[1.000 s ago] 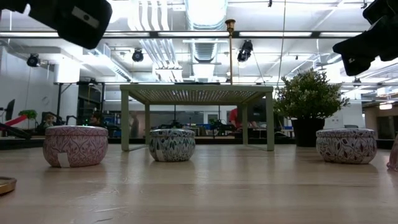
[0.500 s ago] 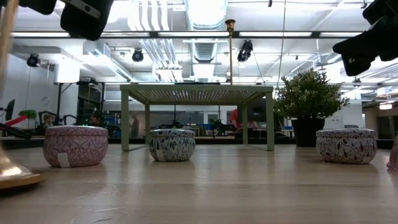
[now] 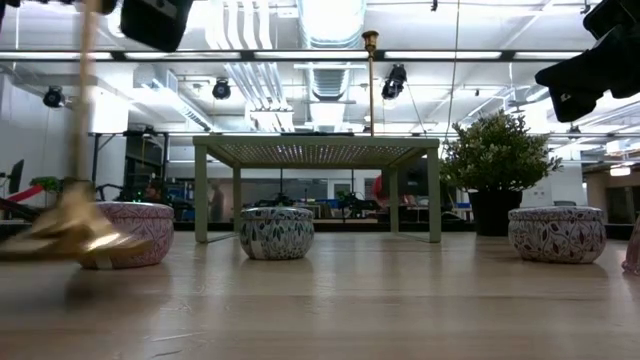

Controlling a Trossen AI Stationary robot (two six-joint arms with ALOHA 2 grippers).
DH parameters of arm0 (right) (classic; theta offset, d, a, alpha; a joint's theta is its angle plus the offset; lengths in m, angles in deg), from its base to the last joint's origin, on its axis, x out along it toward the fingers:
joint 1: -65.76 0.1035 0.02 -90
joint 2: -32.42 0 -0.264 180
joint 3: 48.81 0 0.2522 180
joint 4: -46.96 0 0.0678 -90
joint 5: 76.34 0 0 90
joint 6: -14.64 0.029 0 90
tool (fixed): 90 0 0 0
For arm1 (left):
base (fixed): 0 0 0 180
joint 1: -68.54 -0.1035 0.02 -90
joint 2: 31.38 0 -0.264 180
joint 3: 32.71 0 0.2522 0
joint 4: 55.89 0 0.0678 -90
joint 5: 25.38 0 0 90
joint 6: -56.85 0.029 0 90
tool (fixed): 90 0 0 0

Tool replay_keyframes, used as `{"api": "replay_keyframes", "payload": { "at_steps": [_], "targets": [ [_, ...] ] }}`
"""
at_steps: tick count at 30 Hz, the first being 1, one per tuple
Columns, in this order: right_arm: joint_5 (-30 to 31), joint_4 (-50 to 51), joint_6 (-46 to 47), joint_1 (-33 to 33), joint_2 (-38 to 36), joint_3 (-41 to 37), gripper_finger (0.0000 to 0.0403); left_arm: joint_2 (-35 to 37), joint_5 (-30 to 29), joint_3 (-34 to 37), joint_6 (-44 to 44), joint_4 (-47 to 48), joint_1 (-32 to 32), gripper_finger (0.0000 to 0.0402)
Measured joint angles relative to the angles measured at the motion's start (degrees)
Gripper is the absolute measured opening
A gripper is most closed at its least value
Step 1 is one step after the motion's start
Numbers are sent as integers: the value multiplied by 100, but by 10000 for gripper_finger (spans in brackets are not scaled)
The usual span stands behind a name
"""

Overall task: Pick & Place candle stick holders
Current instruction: Put the left gold candle holder on the shelf

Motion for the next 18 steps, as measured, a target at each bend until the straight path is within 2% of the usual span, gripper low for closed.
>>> {"api": "replay_keyframes", "payload": {
  "at_steps": [9,14,18],
  "targets": [
    [1,0,0,-2,7,0,8,13,-368,-337,-223,-1,-393,31],
    [0,0,0,-2,7,0,8,14,-791,-523,-284,-1,-560,19],
    [0,0,-2,-2,7,0,8,14,-890,-628,-343,9,-684,19]
  ]
}}
